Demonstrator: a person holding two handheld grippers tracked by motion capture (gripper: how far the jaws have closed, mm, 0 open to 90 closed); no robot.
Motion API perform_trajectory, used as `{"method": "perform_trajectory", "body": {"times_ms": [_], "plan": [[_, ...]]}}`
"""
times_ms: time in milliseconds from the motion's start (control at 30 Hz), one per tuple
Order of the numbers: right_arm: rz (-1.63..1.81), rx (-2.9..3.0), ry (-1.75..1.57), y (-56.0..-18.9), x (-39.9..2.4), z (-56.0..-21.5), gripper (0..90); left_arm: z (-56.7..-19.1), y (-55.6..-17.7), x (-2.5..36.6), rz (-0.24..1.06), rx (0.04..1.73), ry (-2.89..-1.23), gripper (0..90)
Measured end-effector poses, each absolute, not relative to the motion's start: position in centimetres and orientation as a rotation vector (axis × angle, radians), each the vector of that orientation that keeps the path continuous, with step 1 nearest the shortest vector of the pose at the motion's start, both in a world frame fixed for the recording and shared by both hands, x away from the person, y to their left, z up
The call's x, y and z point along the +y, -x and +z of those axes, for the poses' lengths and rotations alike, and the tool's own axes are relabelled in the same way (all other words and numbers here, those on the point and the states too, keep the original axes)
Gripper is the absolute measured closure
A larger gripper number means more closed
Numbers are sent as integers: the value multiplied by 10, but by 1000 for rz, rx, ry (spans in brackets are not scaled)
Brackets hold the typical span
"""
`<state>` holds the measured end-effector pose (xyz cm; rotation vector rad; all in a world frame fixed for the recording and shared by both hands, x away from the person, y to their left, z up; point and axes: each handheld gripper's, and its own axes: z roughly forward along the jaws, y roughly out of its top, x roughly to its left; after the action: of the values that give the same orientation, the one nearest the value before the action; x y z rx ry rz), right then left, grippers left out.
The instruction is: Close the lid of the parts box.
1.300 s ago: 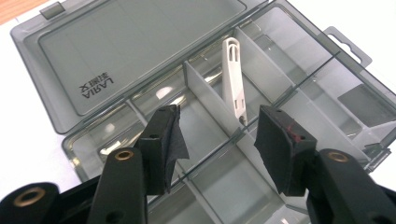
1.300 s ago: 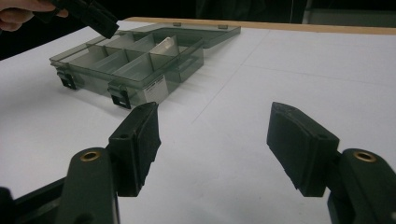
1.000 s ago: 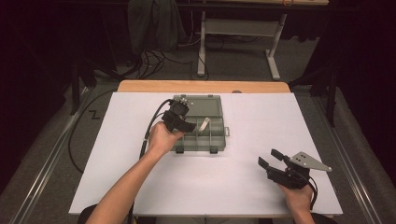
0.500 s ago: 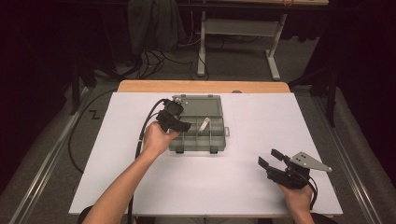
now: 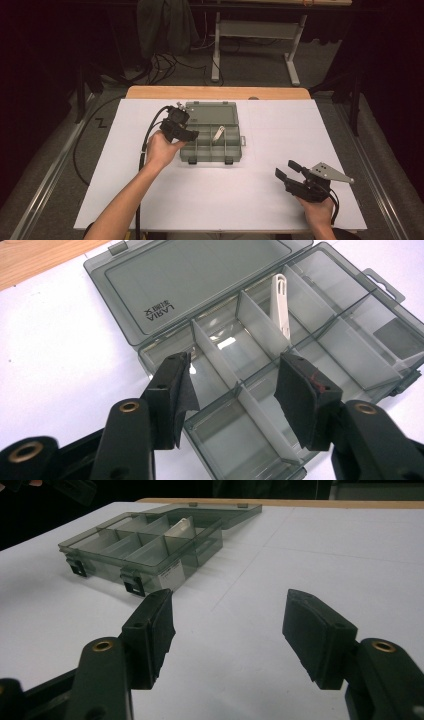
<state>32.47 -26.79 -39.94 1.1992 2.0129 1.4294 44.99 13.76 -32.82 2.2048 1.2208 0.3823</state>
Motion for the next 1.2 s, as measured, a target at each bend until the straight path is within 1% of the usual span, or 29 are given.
{"method": "perform_trajectory", "body": {"times_ms": [300, 667, 1200], "plan": [[1439, 2016, -1194, -324, -269, -399, 390, -333, -445, 144, 391, 1230, -2203, 467], [1456, 2038, -1167, -323, -268, -399, 422, -334, -442, 158, 394, 1257, -2180, 465], [1472, 2056, -1216, -328, -266, -397, 430, -335, -446, 170, 398, 1283, -2147, 450]]}}
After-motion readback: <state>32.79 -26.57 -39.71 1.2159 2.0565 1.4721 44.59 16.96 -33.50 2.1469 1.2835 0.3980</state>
